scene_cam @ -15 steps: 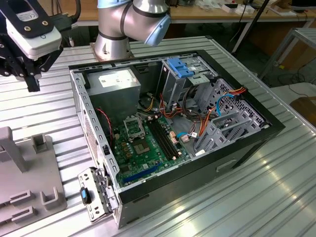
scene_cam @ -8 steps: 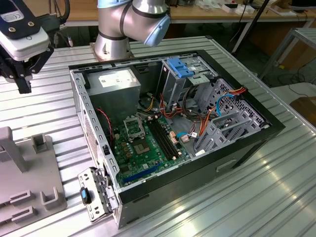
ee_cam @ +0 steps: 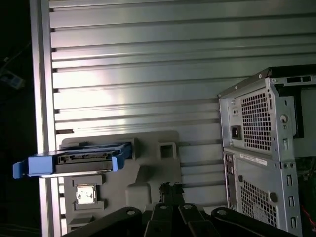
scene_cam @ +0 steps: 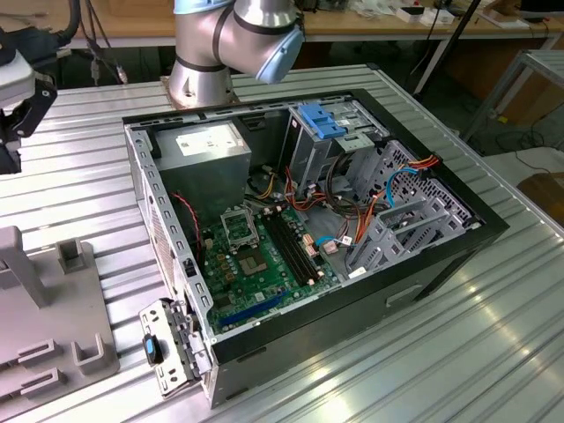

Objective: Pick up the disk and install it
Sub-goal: 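Reach for the disk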

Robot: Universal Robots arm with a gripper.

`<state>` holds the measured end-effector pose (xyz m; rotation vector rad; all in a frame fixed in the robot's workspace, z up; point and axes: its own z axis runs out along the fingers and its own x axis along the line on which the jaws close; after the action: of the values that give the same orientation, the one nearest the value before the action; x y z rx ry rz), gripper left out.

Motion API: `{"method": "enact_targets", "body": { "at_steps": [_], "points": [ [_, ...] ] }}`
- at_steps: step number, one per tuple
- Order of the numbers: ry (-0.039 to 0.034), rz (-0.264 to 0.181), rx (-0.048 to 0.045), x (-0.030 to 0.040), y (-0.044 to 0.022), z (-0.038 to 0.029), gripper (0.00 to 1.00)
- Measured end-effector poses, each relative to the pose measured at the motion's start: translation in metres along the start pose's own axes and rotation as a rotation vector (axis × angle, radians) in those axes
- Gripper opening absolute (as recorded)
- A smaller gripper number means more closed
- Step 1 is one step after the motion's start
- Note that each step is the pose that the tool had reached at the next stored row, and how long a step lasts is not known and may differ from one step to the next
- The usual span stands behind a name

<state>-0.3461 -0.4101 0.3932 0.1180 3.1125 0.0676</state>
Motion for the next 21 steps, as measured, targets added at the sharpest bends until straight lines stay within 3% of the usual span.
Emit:
{"method": "enact_targets", "body": {
  "at_steps": [13, 16, 21],
  "points": [
    [0.0001, 0.000, 0.0001, 0.0471, -0.0010, -0.0013, 0.11],
    [0.0000, 0.000, 0.0000, 0.0656, -0.0011, -0.0015, 0.11],
    [0.0001, 0.000, 0.0000, 0.0860, -0.0010, -0.0019, 0.11]
  ]
}}
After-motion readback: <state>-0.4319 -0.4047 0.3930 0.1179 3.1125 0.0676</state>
